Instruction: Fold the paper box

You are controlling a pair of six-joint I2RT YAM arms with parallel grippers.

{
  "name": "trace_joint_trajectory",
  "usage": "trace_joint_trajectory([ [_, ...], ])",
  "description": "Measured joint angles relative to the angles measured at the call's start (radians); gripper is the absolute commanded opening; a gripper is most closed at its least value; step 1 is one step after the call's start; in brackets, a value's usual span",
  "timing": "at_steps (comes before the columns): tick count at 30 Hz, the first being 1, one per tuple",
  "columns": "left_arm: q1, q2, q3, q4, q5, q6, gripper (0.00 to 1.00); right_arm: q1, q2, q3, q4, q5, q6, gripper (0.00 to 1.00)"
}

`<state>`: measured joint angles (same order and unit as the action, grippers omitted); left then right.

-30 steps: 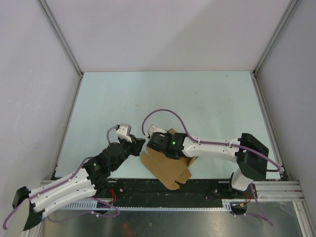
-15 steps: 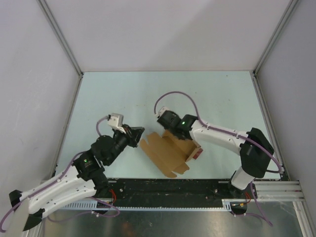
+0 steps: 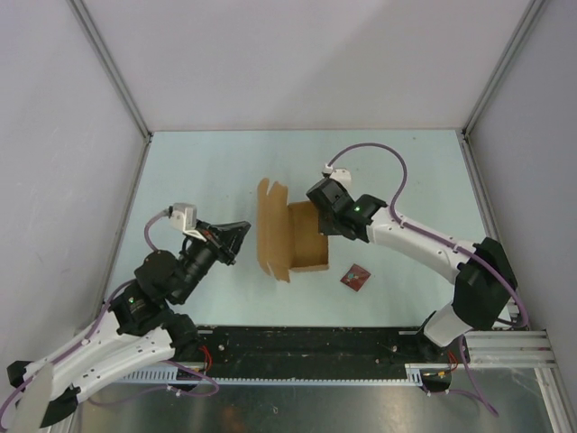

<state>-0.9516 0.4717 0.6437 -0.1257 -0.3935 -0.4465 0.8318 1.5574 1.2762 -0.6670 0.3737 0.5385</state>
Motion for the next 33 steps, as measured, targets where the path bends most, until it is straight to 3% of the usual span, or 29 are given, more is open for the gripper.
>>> trace_joint_trajectory([
  [6,0.0,-0.048,0.0,-0.035,-0.031,-0.01,0.04,0.124,-0.002,-0.078,0.039,0.144,0.46,0.0],
  [11,0.0,-0.053,0.0,-0.08,-0.054,-0.026,0.03,0.307,-0.002,-0.095,-0.047,0.331,0.941,0.0],
  [15,0.0,-0.054,0.0,-0.101,-0.06,-0.034,0.03,0.352,0.012,-0.095,-0.126,0.396,1.213,0.0],
  [21,0.0,-0.054,0.0,-0.119,-0.059,-0.048,0.03,0.385,0.108,-0.096,-0.212,0.418,1.365,0.0],
  [25,0.0,-0.061,0.0,-0.127,-0.056,-0.053,0.03,0.406,0.167,-0.102,-0.227,0.407,1.398,0.08],
  [29,0.0,-0.08,0.0,-0.132,-0.056,-0.055,0.03,0.411,0.187,-0.116,-0.223,0.399,1.417,0.34],
  [33,0.0,-0.092,0.0,-0.14,-0.056,-0.061,0.03,0.411,0.187,-0.135,-0.22,0.396,1.425,0.5],
])
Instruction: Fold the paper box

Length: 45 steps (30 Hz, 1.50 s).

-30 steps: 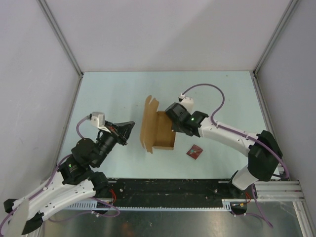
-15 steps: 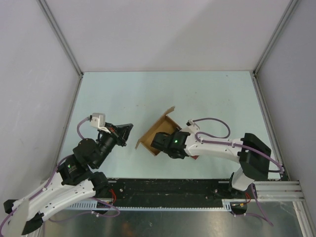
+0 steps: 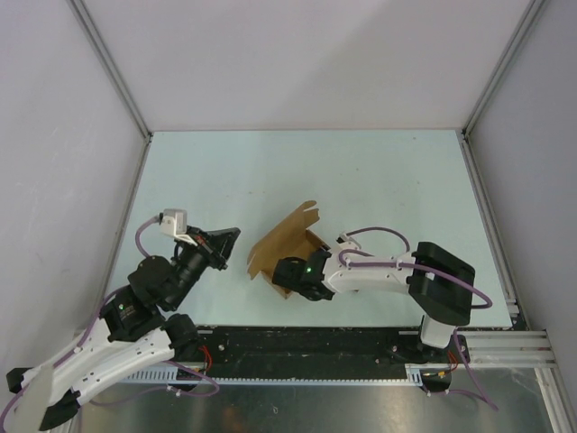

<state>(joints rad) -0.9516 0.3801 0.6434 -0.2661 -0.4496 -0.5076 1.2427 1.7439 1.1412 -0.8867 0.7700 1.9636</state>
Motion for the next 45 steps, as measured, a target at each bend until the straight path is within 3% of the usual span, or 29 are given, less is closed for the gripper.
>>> trace_joint_trajectory([
  [8,0.0,-0.001,-0.002,-0.014,0.0,-0.014,0.04,0.017,-0.03,-0.032,0.003,0.024,0.0,0.57],
  [13,0.0,-0.001,-0.002,-0.014,0.0,-0.016,0.06,0.014,-0.192,-0.083,0.05,0.063,-0.074,0.6],
  [18,0.0,-0.006,-0.002,-0.018,-0.001,-0.016,0.08,-0.111,-0.487,-0.248,0.277,0.002,-0.563,0.64],
  [22,0.0,-0.015,-0.002,-0.026,-0.006,-0.015,0.08,-0.292,-0.713,-0.401,0.485,-0.174,-1.01,0.61],
  [26,0.0,-0.014,-0.002,-0.031,-0.012,-0.015,0.08,-0.503,-0.853,-0.522,0.643,-0.423,-1.318,0.64],
  [30,0.0,-0.011,-0.002,-0.031,-0.012,-0.015,0.11,-0.655,-0.803,-0.539,0.772,-0.702,-1.529,0.66],
  [35,0.0,-0.001,-0.002,-0.034,-0.013,-0.011,0.23,-0.68,-0.629,-0.539,0.899,-0.959,-1.696,0.68],
  [41,0.0,-0.001,-0.002,-0.037,-0.017,-0.006,0.38,-0.681,-0.533,-0.536,0.976,-1.069,-1.786,0.66],
  [45,0.0,-0.001,-0.002,-0.037,-0.02,-0.008,0.4,-0.68,-0.463,-0.525,1.028,-1.101,-1.822,0.61],
])
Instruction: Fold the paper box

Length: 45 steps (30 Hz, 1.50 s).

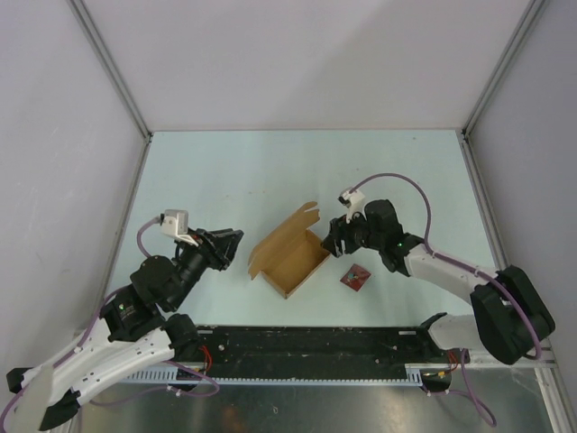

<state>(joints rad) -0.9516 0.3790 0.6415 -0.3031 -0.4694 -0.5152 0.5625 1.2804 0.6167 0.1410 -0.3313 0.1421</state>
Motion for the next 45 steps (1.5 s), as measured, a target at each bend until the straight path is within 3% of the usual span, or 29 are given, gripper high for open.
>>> trace_joint_trajectory([
  [10,0.0,0.0,0.0,0.0,-0.014,0.0,0.41,0.005,0.181,0.09,0.034,-0.027,-0.064,0.52],
  [26,0.0,0.0,0.0,0.0,-0.052,0.003,0.43,0.052,0.311,0.164,0.031,-0.026,-0.118,0.37],
  [30,0.0,-0.002,0.0,0.0,-0.055,0.01,0.43,0.062,0.314,0.164,0.01,0.01,-0.121,0.21],
  [39,0.0,-0.007,0.0,0.0,-0.077,0.014,0.44,0.091,0.306,0.164,-0.026,0.147,-0.087,0.0],
  [45,0.0,-0.007,0.0,0.0,-0.081,0.019,0.44,0.134,0.252,0.165,-0.081,0.285,0.009,0.0],
])
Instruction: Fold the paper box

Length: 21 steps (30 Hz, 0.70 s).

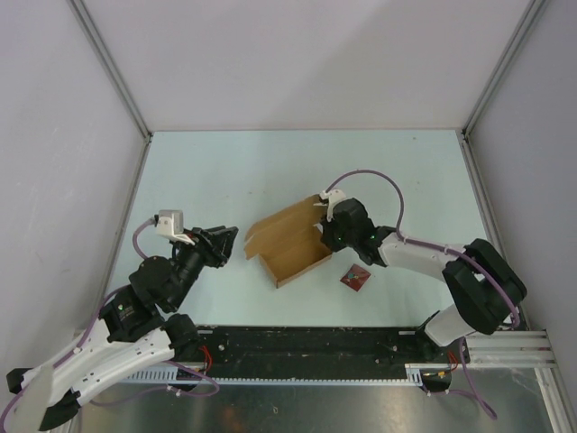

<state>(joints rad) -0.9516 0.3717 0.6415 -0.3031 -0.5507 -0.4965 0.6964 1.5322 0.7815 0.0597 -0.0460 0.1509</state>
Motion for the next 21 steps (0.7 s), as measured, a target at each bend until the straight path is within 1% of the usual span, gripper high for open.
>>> trace_joint_trajectory([
  [7,0.0,0.0,0.0,0.0,-0.011,0.0,0.45,0.111,-0.093,0.0,-0.087,0.305,0.209,0.0],
  [8,0.0,0.0,0.0,0.0,-0.014,0.0,0.46,0.133,-0.101,0.002,-0.112,0.361,0.267,0.0],
  [11,0.0,0.001,0.0,0.0,-0.016,-0.001,0.47,0.164,-0.106,0.003,-0.173,0.467,0.409,0.0],
  [13,0.0,0.002,0.0,0.0,-0.016,-0.002,0.47,0.18,-0.106,0.003,-0.234,0.531,0.511,0.02],
  [17,0.0,0.003,-0.001,0.0,-0.016,-0.002,0.48,0.21,-0.1,0.003,-0.338,0.629,0.667,0.17],
  [18,0.0,0.003,-0.001,0.0,-0.018,-0.002,0.48,0.218,-0.097,0.003,-0.357,0.643,0.694,0.24],
  [19,0.0,0.003,-0.003,0.0,-0.019,-0.002,0.48,0.224,-0.093,0.003,-0.372,0.653,0.715,0.27],
  [20,0.0,0.003,-0.005,0.0,-0.02,-0.002,0.48,0.229,-0.089,0.003,-0.381,0.661,0.728,0.38],
  [21,0.0,0.003,-0.007,0.0,-0.021,-0.003,0.48,0.235,-0.086,0.003,-0.392,0.668,0.741,0.43],
])
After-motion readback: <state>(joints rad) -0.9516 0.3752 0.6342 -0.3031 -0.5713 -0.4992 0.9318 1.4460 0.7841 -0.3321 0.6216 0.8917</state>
